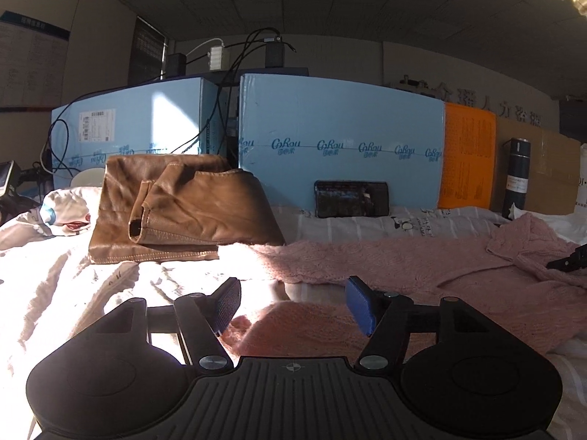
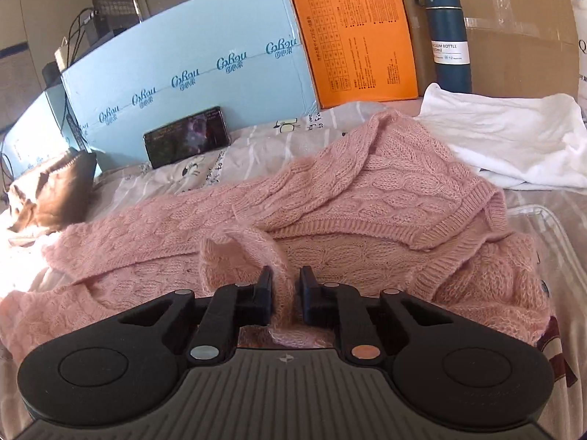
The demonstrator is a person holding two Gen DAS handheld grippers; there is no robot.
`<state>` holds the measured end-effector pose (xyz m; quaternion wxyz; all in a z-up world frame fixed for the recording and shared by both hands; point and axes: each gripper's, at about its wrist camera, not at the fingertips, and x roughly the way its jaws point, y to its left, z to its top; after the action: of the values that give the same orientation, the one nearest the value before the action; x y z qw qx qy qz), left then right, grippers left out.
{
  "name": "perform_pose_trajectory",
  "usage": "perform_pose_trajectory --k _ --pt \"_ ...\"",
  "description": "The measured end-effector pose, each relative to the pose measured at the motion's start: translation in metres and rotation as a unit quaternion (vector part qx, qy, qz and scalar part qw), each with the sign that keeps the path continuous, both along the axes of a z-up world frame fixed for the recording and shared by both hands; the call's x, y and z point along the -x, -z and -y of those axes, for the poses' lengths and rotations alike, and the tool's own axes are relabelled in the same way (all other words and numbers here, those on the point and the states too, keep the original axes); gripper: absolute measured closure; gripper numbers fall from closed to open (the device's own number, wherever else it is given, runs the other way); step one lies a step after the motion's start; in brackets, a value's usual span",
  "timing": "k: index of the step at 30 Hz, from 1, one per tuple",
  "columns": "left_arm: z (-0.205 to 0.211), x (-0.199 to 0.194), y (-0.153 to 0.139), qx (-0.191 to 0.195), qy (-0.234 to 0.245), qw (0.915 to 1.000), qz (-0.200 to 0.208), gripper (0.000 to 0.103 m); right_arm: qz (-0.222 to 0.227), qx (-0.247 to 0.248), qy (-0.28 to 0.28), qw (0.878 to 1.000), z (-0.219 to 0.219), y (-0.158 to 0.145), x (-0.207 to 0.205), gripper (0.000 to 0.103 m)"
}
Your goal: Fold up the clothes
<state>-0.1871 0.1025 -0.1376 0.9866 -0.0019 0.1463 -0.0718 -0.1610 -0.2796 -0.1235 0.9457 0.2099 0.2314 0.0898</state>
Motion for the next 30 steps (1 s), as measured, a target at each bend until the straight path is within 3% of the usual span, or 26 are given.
perform_pose_trajectory --k 3,7,11,14,19,21,23,24,25,26,30 --pt "0.007 -0.002 0.001 0.006 0.019 0.9998 0.001 0.039 0.018 -0.065 -0.007 0.998 0.019 0.001 0.011 0.095" --pt "0.017 -0.005 0.002 0.014 0.044 0.9989 0.002 0.039 0.111 -0.145 -0.022 0.983 0.051 -0.011 0.055 0.095" --pt "0.031 -0.005 0.001 0.017 0.073 0.9972 0.007 0.039 0.122 -0.139 -0.060 0.981 0.053 -0.020 0.060 0.095" --pt "0.043 -0.004 0.000 0.016 0.092 0.9956 0.009 0.039 0.089 -0.115 -0.082 0.986 0.039 -0.020 0.039 0.095" --pt "0.058 0.001 -0.003 0.005 0.116 0.9931 0.015 0.039 0.011 -0.031 -0.151 0.988 -0.004 0.000 0.006 0.095" --pt "0.063 0.001 -0.005 0.005 0.125 0.9920 0.019 0.039 -0.006 0.015 -0.154 0.988 -0.018 0.007 0.004 0.095" --pt "0.070 0.000 -0.007 0.005 0.134 0.9907 0.023 0.036 0.014 0.065 -0.123 0.990 -0.026 0.006 0.011 0.091" --pt "0.074 0.000 -0.008 0.005 0.141 0.9896 0.026 0.034 0.024 0.089 -0.106 0.990 -0.029 0.005 0.015 0.077" --pt "0.079 -0.001 -0.009 0.004 0.150 0.9882 0.028 0.033 0.035 0.105 -0.086 0.990 -0.030 0.003 0.020 0.050" --pt "0.085 -0.001 -0.010 0.002 0.161 0.9865 0.031 0.031 0.033 0.110 -0.076 0.990 -0.027 0.003 0.022 0.041" --pt "0.110 -0.005 -0.014 -0.013 0.202 0.9783 0.043 0.022 0.026 0.132 -0.034 0.990 -0.014 0.001 0.033 0.039"
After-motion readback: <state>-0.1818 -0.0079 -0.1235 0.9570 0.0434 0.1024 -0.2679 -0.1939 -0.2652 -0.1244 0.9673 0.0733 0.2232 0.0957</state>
